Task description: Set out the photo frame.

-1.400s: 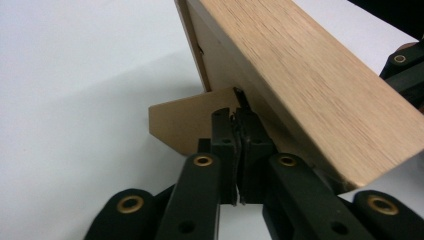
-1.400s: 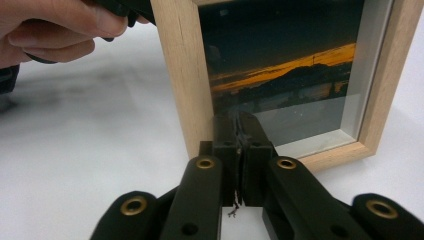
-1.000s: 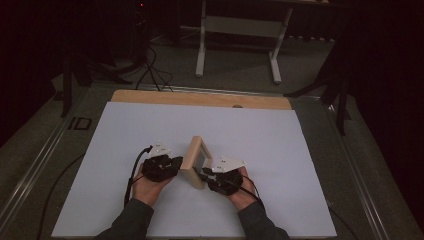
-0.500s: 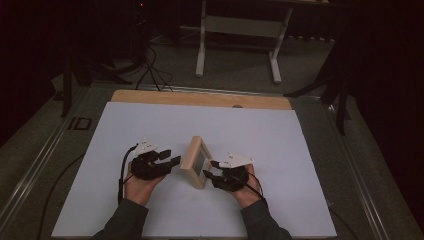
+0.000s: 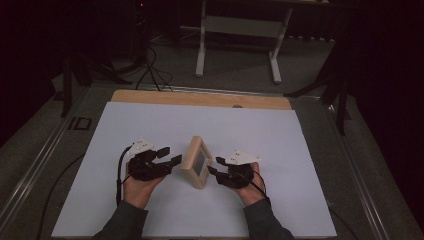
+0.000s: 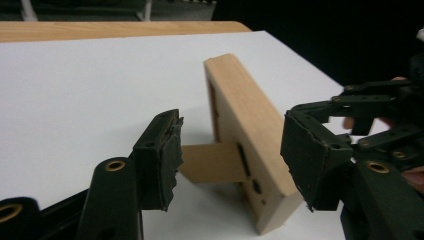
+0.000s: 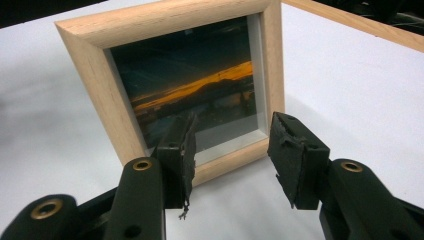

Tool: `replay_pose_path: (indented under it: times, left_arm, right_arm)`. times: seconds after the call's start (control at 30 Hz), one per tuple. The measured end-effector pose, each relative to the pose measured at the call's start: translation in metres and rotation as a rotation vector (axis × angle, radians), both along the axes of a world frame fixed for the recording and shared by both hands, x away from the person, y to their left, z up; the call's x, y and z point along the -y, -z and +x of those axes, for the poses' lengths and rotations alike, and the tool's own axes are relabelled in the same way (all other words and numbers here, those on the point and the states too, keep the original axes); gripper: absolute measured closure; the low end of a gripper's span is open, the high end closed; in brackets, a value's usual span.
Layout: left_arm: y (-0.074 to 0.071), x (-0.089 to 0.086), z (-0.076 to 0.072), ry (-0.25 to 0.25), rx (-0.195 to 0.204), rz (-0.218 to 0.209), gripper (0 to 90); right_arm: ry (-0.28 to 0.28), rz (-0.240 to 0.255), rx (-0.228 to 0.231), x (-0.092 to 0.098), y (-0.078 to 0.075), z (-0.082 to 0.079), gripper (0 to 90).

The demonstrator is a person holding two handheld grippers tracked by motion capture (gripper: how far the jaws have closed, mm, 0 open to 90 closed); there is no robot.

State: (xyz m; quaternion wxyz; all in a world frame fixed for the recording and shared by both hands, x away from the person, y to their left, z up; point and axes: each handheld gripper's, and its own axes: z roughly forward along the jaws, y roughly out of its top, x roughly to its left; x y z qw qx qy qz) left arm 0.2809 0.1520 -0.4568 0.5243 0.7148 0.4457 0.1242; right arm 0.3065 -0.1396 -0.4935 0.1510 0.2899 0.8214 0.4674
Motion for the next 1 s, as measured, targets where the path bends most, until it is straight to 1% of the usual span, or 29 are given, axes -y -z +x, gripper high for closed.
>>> replay_pose_path:
  times: [0.1,0.17,0.2,0.37,0.63,0.77,0.9,1.0]
  left_arm:
    - [-0.001,0.003,-0.001,0.005,0.002,0.006,39.2]
    - [-0.001,0.009,-0.002,0.017,0.002,0.020,38.3]
    - [-0.001,0.009,-0.002,0.017,0.002,0.020,37.7]
    - [0.000,0.019,-0.004,0.030,0.008,0.054,36.5]
    - [0.008,0.033,-0.003,0.049,-0.015,0.091,35.8]
    - [0.012,0.037,-0.002,0.049,-0.030,0.105,36.1]
    - [0.015,0.039,0.000,0.054,-0.046,0.100,38.3]
    - [0.016,0.040,0.000,0.058,-0.047,0.099,41.1]
  right_arm:
    - [0.006,0.003,0.002,0.001,0.000,0.001,52.7]
    - [0.010,0.005,0.001,0.002,-0.001,0.001,52.6]
    - [0.010,0.005,0.001,0.002,-0.001,0.001,52.6]
    - [0.020,0.011,0.008,0.005,-0.003,0.002,51.6]
    - [0.039,0.032,0.020,0.012,-0.009,0.003,51.1]
    - [0.050,0.044,0.024,0.016,-0.012,0.004,51.1]
    - [0.058,0.054,0.026,0.018,-0.015,0.004,51.0]
    - [0.058,0.058,0.030,0.019,-0.016,0.004,51.0]
